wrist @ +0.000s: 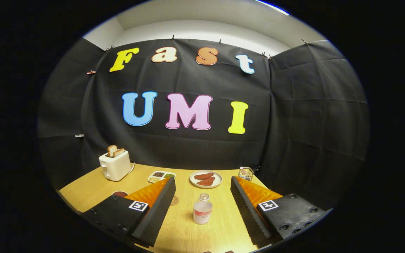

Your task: Take the bottle from table, then pour the juice into the cup, finally place the bottle on the coaster

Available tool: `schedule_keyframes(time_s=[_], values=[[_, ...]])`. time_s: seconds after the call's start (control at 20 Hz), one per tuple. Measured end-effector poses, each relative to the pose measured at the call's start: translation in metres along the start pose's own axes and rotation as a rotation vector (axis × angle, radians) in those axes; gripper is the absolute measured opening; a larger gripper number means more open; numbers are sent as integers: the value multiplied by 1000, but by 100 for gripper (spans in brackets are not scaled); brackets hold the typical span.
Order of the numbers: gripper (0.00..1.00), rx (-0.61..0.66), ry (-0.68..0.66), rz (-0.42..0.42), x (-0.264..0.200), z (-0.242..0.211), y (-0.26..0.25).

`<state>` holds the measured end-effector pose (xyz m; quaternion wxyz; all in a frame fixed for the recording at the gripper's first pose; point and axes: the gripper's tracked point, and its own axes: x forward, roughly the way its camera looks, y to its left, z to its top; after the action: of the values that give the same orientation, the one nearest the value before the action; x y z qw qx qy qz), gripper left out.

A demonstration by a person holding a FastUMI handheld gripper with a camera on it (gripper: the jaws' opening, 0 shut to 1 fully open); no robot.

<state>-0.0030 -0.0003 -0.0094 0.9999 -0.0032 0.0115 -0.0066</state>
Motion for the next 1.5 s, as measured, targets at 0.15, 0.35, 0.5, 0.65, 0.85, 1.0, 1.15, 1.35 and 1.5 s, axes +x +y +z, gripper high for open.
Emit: schedule_keyframes(time_s=[0.15,0.35,0.5,0.65,0.85,1.0,1.15,1.35,1.5], values=[[97,24,17,14,10,-7,5],[97,25,10,36,24,-8,6],[97,23,15,69,34,-14,8],[97,13,2,83,46,-19,4],[97,12,21,121,58,-48,0],[97,46,34,148,66,-63,-3],[97,49,52,150,80,-80,-9],[98,56,39,144,98,-92,-7],[98,48,53,150,109,-111,-2]])
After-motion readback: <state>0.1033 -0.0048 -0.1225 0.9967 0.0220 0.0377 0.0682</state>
